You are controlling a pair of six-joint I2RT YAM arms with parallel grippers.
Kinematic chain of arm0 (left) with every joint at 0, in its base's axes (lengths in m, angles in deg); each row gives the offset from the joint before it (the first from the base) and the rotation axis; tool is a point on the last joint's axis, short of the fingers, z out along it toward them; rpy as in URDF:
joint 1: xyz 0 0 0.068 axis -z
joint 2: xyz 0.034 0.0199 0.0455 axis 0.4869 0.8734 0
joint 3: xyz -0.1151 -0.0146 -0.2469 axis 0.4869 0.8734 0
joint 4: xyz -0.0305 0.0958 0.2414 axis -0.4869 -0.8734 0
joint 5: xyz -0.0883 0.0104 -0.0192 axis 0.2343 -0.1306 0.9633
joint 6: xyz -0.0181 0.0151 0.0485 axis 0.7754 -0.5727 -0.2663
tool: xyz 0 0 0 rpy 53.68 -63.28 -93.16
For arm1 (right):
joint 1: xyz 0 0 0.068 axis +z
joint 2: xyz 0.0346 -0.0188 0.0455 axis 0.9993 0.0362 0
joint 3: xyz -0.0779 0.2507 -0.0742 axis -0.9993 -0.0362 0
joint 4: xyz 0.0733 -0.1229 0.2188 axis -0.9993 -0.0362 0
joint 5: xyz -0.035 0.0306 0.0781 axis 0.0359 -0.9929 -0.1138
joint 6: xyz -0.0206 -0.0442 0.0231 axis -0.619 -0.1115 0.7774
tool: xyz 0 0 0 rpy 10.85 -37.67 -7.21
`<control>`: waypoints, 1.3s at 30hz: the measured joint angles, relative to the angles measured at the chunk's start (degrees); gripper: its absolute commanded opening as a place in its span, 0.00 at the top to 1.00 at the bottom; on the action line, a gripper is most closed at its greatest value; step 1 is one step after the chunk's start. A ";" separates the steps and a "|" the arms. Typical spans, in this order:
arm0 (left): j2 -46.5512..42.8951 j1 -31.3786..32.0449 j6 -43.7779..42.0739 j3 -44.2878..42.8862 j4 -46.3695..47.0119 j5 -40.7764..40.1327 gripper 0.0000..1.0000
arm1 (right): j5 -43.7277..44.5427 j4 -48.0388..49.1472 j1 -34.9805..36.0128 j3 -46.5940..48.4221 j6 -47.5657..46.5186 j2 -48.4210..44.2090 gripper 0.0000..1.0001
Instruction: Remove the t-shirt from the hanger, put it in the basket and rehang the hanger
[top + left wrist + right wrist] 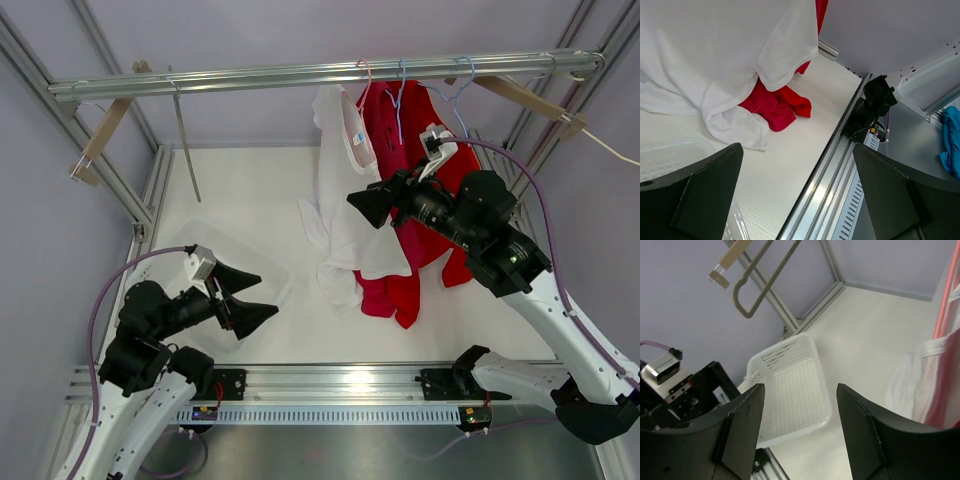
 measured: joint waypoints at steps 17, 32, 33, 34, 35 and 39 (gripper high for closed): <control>-2.08 0.00 1.33 0.90 -1.05 -4.22 0.01 | 15.37 -7.85 0.87 13.77 -9.27 8.94 0.75; -1.99 0.00 1.33 1.25 -1.07 -4.20 0.01 | 27.23 -11.65 0.92 27.19 -15.39 22.56 0.47; -1.99 0.00 1.36 1.25 -1.07 -4.20 0.01 | 28.13 -11.80 0.92 28.11 -15.91 23.61 0.47; -1.99 0.00 1.33 1.25 -1.07 -4.20 0.01 | 28.92 -11.98 0.92 29.00 -16.50 24.76 0.46; -1.99 0.00 1.33 1.25 -1.07 -4.20 0.01 | 29.75 -12.17 0.92 29.75 -16.90 25.83 0.46; -1.99 0.00 1.36 1.25 -1.07 -4.20 0.01 | 31.78 -12.79 0.81 31.41 -18.21 29.40 0.50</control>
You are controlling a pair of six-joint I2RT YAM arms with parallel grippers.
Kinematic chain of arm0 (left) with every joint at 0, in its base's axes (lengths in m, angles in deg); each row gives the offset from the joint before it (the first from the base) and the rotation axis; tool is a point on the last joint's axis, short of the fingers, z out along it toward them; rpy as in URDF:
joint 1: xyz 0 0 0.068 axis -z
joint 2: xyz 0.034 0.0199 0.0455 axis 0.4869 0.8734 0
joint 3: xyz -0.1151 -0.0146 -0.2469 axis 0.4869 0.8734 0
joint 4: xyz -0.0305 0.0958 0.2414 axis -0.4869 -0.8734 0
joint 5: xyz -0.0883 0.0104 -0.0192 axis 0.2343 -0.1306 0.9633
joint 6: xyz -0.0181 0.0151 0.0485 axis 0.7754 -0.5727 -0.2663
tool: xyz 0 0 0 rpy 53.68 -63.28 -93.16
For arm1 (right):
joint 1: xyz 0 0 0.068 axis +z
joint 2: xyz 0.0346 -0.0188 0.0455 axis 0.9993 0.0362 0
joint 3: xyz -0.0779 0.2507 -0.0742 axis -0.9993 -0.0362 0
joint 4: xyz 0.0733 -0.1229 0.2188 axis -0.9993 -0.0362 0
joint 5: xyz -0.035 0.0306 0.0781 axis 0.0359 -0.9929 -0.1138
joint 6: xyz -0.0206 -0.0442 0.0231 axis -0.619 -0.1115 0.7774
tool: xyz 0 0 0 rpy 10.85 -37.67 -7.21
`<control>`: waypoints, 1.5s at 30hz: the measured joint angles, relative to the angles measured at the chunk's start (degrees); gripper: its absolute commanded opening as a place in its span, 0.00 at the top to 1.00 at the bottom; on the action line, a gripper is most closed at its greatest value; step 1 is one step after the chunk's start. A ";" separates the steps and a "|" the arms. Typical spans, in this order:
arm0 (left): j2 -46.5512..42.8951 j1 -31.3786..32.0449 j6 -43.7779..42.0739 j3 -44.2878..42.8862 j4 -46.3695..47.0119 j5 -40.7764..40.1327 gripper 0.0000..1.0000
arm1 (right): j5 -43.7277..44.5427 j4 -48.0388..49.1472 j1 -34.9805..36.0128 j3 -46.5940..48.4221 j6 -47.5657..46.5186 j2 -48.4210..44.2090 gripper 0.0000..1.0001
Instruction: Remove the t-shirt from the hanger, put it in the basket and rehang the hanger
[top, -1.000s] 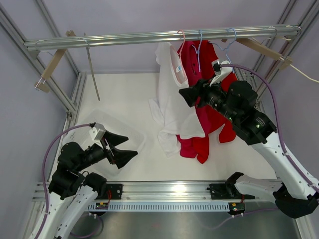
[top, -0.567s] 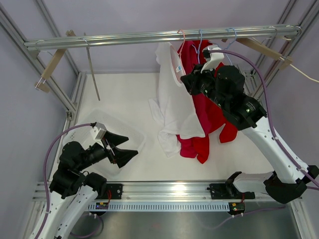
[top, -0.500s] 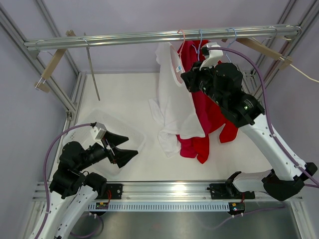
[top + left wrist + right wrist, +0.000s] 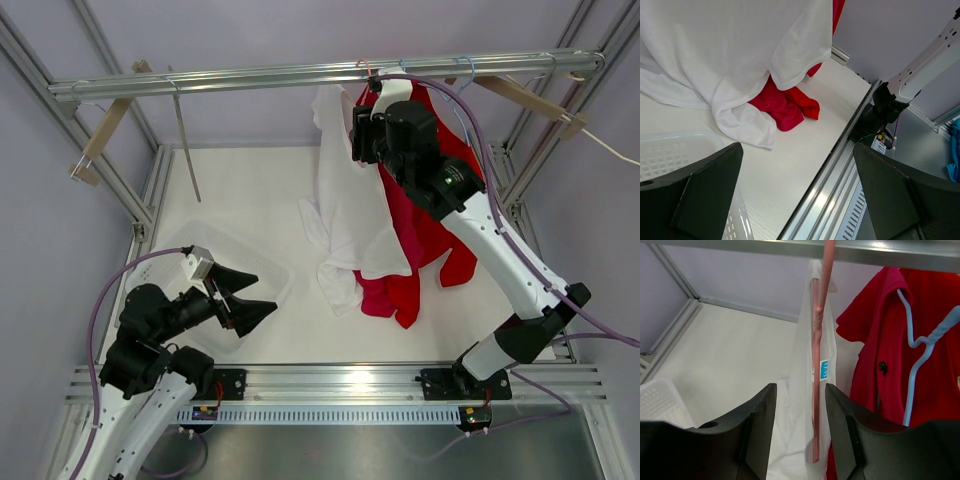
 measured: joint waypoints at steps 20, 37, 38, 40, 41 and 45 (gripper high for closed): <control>4.02 0.00 2.10 -0.02 1.38 1.73 0.01 | -2.80 0.55 -3.52 2.67 -1.55 4.33 1.00; 18.36 12.81 7.87 -7.43 11.30 -0.63 0.01 | -3.52 15.15 -0.07 -15.76 -0.98 -10.05 1.00; 19.61 16.20 7.80 -7.63 11.65 -2.16 0.01 | -3.43 16.33 0.63 -19.10 0.37 -11.61 1.00; 22.12 22.88 7.50 -7.85 12.24 -6.27 0.01 | -3.30 17.57 1.55 -21.97 1.88 -12.79 1.00; 23.63 26.27 7.21 -7.98 12.39 -8.37 0.01 | -3.15 18.05 2.23 -23.65 2.78 -13.44 1.00; 30.18 37.16 5.73 -9.18 12.55 -19.47 0.01 | -1.31 19.82 6.93 -27.80 5.73 -14.36 1.00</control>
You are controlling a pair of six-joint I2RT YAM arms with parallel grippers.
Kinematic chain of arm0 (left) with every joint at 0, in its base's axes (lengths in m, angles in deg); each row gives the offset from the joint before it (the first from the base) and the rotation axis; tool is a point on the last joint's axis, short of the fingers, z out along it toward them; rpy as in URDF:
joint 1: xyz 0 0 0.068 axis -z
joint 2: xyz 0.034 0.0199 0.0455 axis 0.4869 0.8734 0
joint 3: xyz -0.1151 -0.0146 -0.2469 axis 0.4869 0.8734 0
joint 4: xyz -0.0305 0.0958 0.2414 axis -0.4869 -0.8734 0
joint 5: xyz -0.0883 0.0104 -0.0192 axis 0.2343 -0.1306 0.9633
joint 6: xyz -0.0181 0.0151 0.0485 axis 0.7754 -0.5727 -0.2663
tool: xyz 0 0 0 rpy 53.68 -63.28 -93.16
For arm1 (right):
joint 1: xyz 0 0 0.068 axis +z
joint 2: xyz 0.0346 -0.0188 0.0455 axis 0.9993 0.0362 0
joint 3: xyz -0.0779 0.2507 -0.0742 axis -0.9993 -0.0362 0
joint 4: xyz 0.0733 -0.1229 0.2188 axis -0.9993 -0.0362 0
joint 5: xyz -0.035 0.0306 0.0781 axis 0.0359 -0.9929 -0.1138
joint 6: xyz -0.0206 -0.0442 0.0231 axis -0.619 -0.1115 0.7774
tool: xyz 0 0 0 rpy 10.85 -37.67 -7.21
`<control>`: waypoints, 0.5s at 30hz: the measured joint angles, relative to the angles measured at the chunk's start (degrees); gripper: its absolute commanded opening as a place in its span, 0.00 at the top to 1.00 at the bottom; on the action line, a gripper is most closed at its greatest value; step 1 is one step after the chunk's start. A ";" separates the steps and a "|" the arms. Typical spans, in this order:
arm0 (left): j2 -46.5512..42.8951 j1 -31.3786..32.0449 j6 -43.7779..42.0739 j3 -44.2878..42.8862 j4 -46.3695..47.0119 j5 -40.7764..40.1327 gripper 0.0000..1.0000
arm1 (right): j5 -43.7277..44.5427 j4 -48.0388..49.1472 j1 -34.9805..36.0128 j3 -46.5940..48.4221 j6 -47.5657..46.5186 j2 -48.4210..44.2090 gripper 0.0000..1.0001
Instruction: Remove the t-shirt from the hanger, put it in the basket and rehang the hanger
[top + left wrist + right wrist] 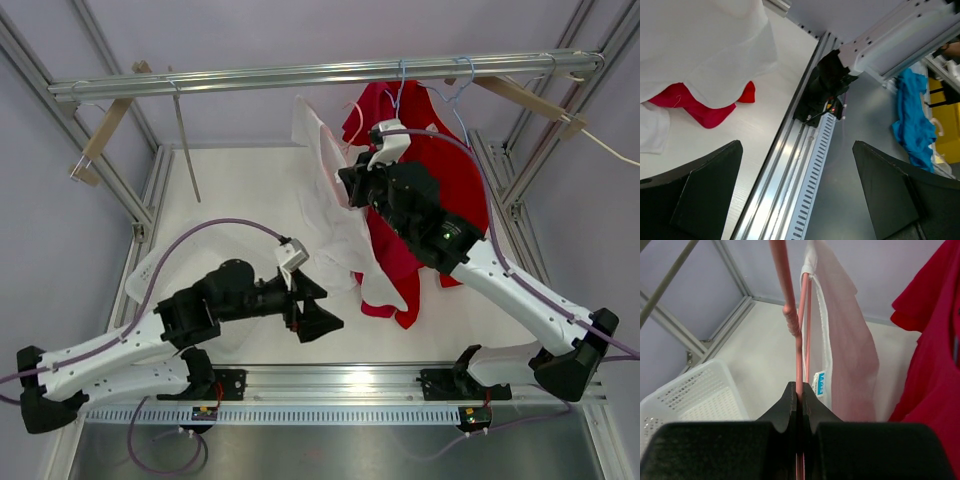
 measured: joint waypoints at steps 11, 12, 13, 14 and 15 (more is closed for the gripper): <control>15.04 12.31 -3.34 -6.75 3.54 -22.01 0.01 | 5.97 5.44 9.66 -0.46 1.11 0.02 1.00; 15.54 12.63 -3.45 -6.82 4.37 -23.78 0.01 | 6.29 5.73 10.25 -0.46 1.05 0.02 1.00; 15.87 12.83 -3.45 -6.82 4.85 -25.09 0.01 | 6.60 5.92 10.73 -0.46 0.96 0.00 1.00; 16.17 12.96 -3.50 -6.82 5.35 -26.36 0.01 | 6.71 6.14 11.08 -0.46 0.90 0.00 1.00; 16.55 13.09 -3.54 -6.82 5.95 -27.65 0.01 | 6.78 6.29 11.34 -0.46 0.87 -0.02 1.00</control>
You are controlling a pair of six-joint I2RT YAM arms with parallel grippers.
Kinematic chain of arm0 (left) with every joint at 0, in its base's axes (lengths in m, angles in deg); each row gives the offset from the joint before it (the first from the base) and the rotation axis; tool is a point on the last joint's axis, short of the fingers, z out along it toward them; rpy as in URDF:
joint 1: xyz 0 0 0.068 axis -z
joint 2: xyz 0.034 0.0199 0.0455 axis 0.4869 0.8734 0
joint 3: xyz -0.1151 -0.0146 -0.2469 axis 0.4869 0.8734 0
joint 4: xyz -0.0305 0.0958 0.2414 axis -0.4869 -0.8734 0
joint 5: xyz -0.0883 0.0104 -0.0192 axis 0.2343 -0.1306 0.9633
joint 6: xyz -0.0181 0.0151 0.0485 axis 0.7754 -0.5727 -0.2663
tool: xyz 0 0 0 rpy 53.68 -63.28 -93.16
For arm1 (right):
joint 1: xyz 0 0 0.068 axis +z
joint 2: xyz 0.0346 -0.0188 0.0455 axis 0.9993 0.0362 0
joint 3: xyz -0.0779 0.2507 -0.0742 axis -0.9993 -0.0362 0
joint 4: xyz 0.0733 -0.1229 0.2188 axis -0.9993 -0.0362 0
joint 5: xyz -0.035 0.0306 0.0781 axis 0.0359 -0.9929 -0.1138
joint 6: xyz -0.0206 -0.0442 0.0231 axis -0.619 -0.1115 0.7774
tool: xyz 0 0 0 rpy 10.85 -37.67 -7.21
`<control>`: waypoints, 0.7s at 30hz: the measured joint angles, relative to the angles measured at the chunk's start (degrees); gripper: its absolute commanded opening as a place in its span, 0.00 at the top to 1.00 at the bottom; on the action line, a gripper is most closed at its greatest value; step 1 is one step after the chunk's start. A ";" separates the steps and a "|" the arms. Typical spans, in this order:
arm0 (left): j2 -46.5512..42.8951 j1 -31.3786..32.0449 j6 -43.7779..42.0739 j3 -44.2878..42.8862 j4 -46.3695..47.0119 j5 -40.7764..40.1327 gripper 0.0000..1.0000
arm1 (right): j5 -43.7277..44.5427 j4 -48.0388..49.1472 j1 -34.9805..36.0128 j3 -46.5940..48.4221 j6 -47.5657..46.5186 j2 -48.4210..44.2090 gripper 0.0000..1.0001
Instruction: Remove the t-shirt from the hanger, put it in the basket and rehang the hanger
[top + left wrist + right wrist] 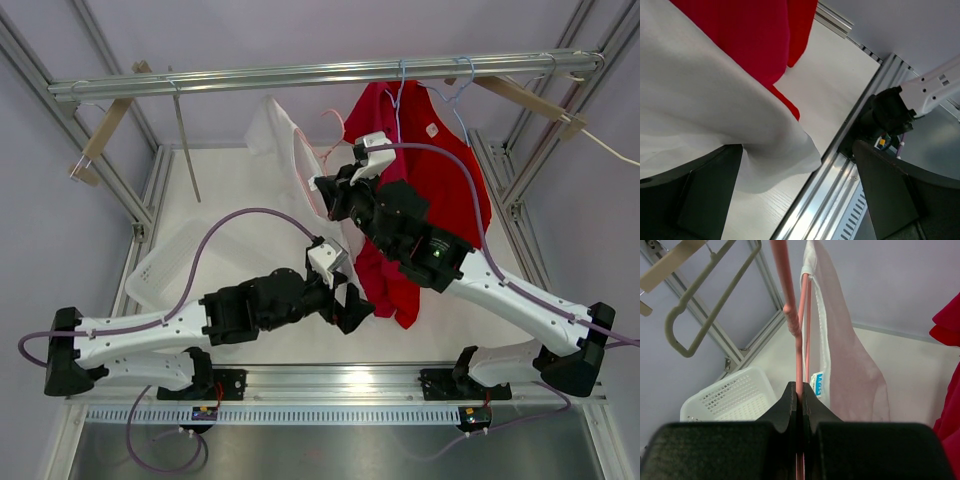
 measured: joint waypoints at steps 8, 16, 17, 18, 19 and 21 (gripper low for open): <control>3.48 1.75 -1.95 -0.31 2.84 -7.69 0.42 | -0.07 0.31 0.37 -0.94 0.02 -2.36 1.00; 4.85 6.91 -5.70 -0.33 4.20 -13.55 0.97 | 0.39 0.39 0.44 -1.29 -0.48 -3.78 1.00; 4.87 7.67 -6.05 -0.33 4.44 -13.64 0.98 | 0.76 0.70 0.46 -1.31 -0.79 -3.78 1.00; 4.92 8.24 -6.27 -0.26 4.63 -13.64 0.99 | 1.36 1.29 0.50 -1.36 -1.20 -3.74 1.00; 4.94 8.83 -6.29 -0.04 5.07 -13.62 1.00 | 1.86 2.19 0.52 -1.36 -1.64 -3.67 1.00; 5.05 9.90 -6.08 0.94 6.19 -13.53 1.00 | 2.51 4.55 0.57 -1.33 -2.32 -3.37 1.00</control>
